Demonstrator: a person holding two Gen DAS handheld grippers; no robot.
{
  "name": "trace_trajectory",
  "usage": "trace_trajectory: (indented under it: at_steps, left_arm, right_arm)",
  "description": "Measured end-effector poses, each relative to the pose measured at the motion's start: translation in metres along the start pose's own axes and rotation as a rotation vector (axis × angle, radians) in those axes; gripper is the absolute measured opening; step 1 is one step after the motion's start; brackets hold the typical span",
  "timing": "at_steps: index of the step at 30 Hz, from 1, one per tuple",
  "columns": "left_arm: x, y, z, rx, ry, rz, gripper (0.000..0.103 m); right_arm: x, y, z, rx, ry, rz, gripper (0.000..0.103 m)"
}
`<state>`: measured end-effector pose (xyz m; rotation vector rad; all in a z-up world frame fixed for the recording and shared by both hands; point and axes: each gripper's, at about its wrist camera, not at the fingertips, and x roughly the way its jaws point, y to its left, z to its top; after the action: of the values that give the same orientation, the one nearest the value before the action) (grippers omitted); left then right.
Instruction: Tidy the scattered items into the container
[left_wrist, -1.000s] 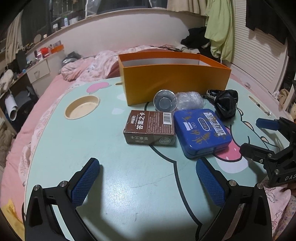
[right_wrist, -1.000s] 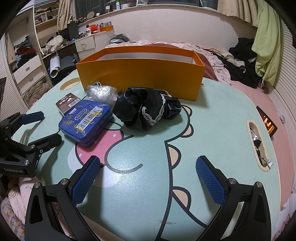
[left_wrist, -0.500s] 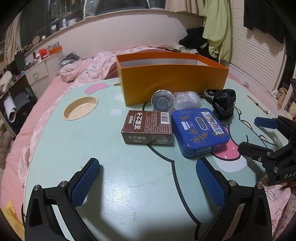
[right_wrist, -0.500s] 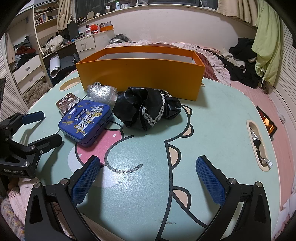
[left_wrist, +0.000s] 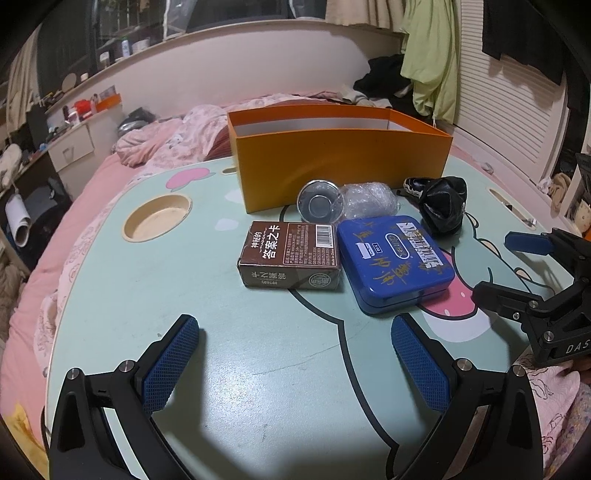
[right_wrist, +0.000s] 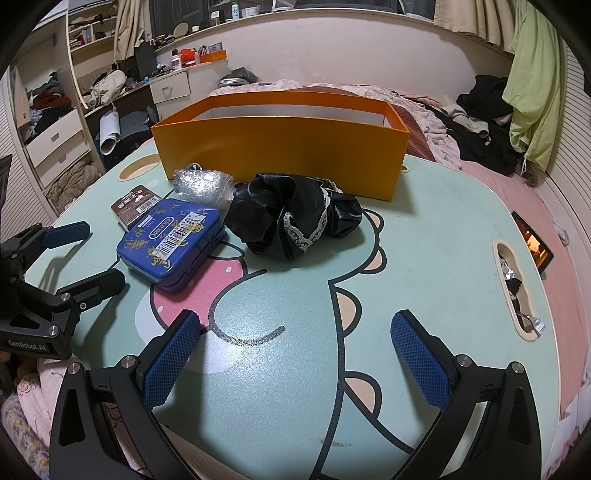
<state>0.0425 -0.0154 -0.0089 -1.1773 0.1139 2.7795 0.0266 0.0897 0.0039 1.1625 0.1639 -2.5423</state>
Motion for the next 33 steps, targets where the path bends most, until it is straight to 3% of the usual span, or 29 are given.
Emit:
trace_trajectory:
  at_steps: [9, 14, 16, 20, 24, 28, 33]
  left_arm:
    - [-0.001, 0.0, 0.0, 0.001, -0.004, -0.005, 0.103]
    - [-0.001, -0.001, 0.0, 0.002, -0.007, -0.007, 0.103]
    - [-0.001, -0.001, 0.0, 0.002, -0.007, -0.008, 0.103]
    - [-0.001, -0.001, 0.0, 0.002, -0.011, -0.01, 0.103]
    - [-0.001, 0.0, -0.001, 0.001, -0.016, -0.013, 0.103]
    - [-0.002, 0.001, -0.002, 0.001, -0.023, -0.018, 0.103]
    - [-0.003, 0.001, -0.003, 0.001, -0.029, -0.022, 0.103]
  right_arm:
    - [-0.009, -0.001, 0.007, 0.0, 0.004, 0.001, 0.101]
    - [-0.04, -0.01, 0.069, 0.053, -0.113, 0.065, 0.1]
    - [-0.036, -0.015, 0.105, 0.098, -0.104, 0.105, 0.089]
    - [0.009, -0.007, 0.17, 0.095, 0.003, 0.185, 0.082]
    - [0.068, 0.01, 0.207, 0.158, 0.156, 0.193, 0.082]
    - [0.113, 0.024, 0.218, 0.178, 0.227, 0.127, 0.082]
    - [0.144, 0.026, 0.217, 0.213, 0.297, 0.111, 0.082]
